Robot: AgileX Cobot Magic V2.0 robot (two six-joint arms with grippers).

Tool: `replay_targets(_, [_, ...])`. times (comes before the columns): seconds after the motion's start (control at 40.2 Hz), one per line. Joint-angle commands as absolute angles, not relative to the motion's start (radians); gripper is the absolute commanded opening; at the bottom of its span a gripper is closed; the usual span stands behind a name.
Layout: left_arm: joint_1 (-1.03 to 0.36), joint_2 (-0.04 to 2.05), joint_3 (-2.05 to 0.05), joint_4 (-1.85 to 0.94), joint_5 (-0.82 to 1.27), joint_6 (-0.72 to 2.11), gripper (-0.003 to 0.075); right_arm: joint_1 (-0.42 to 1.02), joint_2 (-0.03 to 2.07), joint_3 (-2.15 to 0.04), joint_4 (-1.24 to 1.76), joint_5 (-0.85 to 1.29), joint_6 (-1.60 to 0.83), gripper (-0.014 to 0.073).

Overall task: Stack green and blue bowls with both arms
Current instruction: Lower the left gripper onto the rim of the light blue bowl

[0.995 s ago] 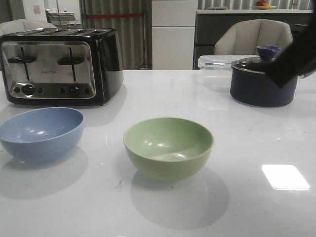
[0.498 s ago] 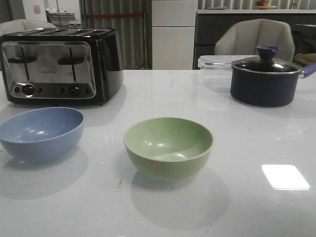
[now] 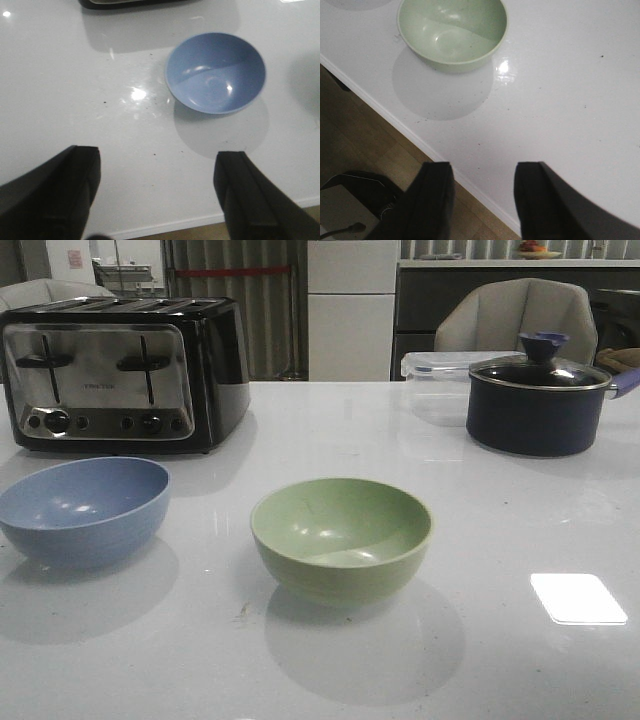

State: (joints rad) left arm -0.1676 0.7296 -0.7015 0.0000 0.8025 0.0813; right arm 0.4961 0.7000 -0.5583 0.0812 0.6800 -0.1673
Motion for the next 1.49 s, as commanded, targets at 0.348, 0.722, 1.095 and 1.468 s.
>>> replay_targets(0.348, [-0.233,1.136,-0.912,0.024,0.791,-0.024,0.0531,0.490,0.696,-0.584,0.073,0.619,-0.165,0.0411])
replay_targets(0.722, [-0.233,1.468,-1.121,0.037,0.782,-0.025,0.0531,0.490,0.696,-0.584,0.073,0.619,-0.165,0.0411])
replay_targets(1.095, [-0.233,1.723,-1.282,0.038,0.763,-0.025,0.0531,0.490,0.696,-0.584,0.073,0.619,-0.165,0.0411])
replay_targets(1.468, [-0.233,1.834,-1.310,0.074,0.749,-0.025,0.0531,0.490,0.696,-0.584,0.073,0.619,-0.165,0.0411])
